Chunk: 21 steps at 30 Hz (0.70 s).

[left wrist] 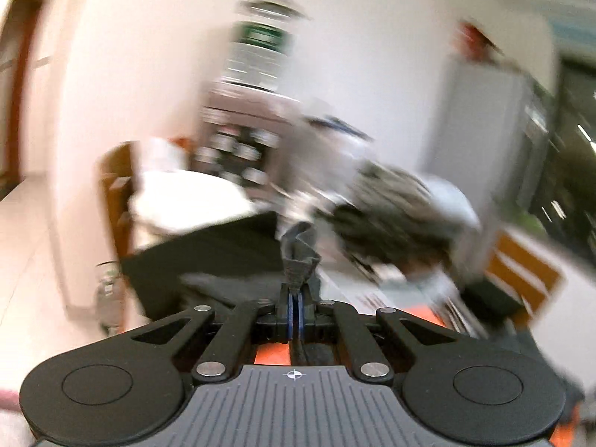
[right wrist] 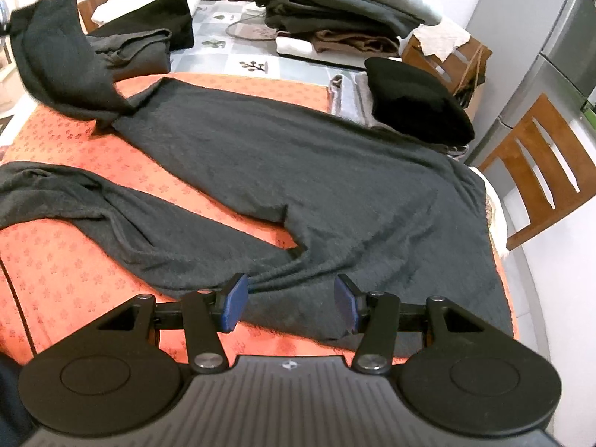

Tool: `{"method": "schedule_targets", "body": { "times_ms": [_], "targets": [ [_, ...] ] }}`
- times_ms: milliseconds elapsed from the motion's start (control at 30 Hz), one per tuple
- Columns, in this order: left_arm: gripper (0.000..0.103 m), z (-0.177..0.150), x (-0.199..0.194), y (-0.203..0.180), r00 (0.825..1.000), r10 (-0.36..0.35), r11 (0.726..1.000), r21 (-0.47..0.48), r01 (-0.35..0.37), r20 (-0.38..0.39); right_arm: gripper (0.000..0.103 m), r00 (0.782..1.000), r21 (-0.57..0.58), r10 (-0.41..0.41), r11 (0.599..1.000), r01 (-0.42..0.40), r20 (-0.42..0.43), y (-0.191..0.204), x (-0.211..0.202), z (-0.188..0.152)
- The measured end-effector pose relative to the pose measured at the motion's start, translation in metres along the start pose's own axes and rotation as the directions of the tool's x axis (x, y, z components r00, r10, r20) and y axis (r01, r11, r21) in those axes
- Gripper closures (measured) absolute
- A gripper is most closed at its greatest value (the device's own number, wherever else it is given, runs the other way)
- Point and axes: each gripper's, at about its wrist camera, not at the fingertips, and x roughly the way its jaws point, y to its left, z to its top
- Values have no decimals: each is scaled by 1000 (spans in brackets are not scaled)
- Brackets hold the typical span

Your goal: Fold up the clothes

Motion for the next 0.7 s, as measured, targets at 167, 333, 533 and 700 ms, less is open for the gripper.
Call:
{"method": "schedule_targets", "body": {
  "times_ms": [167,333,533,700],
  "targets": [
    [98,26,3,47,975,210,964,-179,-195,68,45,1000,-1,2,1000,-2,-8,3,4,6],
    [98,27,16,77,949,313,934,-195,-300,42,45,1000,-6,3,1000,-3,-20,5,10,12],
    [97,-6,43,113,931,350,914,-181,-364,-105,45,999,-25,11,1000,-12,-32,8,17,19],
    [76,-27,50,125,920,344,913,-164,-374,-186,45,999,-52,30,998,-31,-26,12,20,23]
  ]
}}
